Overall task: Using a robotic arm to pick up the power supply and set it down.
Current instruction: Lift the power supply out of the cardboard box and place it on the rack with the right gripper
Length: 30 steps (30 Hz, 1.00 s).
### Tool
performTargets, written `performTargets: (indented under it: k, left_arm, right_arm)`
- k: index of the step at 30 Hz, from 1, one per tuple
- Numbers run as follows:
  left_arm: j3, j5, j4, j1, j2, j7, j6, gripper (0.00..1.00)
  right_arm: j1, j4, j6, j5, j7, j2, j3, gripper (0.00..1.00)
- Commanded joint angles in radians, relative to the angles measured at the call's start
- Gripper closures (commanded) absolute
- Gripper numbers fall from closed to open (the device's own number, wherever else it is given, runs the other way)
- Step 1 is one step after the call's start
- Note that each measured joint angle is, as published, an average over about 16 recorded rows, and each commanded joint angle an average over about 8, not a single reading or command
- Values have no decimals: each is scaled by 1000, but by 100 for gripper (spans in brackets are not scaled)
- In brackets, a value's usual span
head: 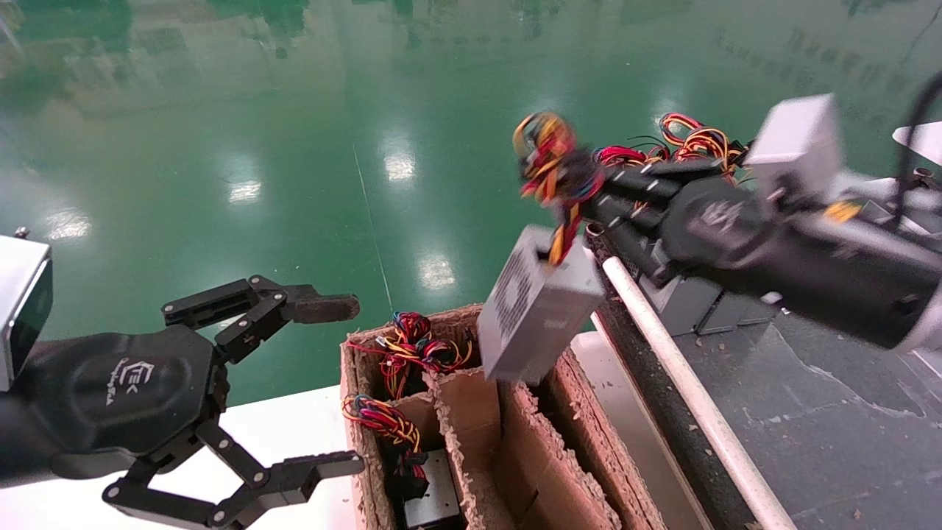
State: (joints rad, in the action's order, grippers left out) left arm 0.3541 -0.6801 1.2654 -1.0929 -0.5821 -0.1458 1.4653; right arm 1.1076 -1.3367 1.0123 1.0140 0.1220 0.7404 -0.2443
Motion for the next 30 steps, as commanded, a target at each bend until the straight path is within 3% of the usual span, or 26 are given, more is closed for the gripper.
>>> performTargets:
  k: [1, 30]
  left_arm:
    - [0, 0, 0, 0, 0, 0, 0, 0]
    - [0, 0, 0, 0, 0, 0, 0, 0]
  right_arm:
    - [4, 3, 0, -22, 0, -19, 23, 100]
    - [-137, 129, 14, -71, -98, -279, 193, 100]
